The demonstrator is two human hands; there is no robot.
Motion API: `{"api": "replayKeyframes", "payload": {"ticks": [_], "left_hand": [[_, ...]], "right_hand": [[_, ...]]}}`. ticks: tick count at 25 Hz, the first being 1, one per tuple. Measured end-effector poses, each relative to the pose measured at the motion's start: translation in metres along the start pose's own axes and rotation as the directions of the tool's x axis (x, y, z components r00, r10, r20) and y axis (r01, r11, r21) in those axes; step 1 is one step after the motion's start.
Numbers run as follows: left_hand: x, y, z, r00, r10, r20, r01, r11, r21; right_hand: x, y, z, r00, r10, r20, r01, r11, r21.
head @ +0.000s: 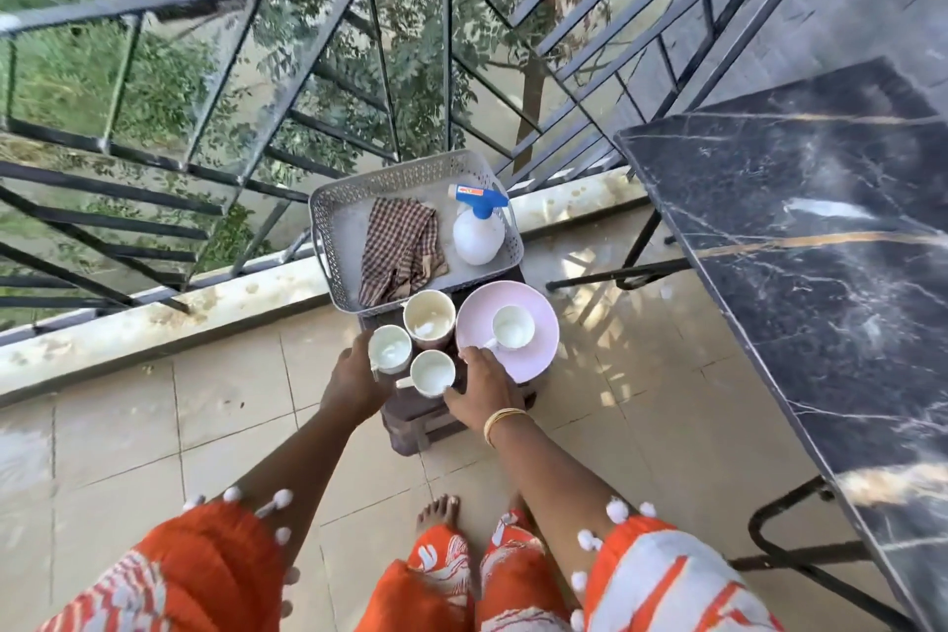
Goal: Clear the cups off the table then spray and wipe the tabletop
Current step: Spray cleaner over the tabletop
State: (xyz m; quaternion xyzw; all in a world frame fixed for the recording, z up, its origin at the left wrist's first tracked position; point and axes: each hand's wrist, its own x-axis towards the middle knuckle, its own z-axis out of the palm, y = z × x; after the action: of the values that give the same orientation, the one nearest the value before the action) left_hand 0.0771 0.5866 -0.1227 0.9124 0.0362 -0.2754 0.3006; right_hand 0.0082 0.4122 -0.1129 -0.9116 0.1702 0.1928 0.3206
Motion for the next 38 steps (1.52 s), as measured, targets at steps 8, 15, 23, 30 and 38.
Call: {"api": "replayKeyframes", "payload": {"ticks": [8, 15, 23, 30, 38], "left_hand": [[0.001, 0.068, -0.002, 0.996, 0.088, -0.016, -0.085, 0.989, 0.12], [0.002, 0.147, -0.002, 0.995, 0.091, -0.044, -0.084, 0.986, 0.144], [0.04, 0.152, 0.004, 1.0, 0.02, 0.009, -0.021, 0.982, 0.186], [0.08, 0.138, 0.008, 0.998, 0.019, 0.055, -0.025, 0.993, 0.119], [0.112, 0.124, 0.004, 0.994, 0.022, 0.111, -0.039, 0.988, 0.152]], "right_hand": [[0.02, 0.014, -0.085, 0.998, -0.025, -0.054, 0.022, 0.998, -0.059], [0.049, 0.033, -0.133, 0.998, -0.024, -0.063, 0.025, 1.0, 0.015], [0.107, 0.03, -0.148, 0.999, 0.041, -0.034, -0.031, 0.966, 0.258], [0.178, 0.012, -0.124, 0.991, 0.135, 0.024, -0.134, 0.923, 0.36], [0.227, -0.001, -0.101, 0.98, 0.195, -0.041, -0.16, 0.895, 0.417]]}}
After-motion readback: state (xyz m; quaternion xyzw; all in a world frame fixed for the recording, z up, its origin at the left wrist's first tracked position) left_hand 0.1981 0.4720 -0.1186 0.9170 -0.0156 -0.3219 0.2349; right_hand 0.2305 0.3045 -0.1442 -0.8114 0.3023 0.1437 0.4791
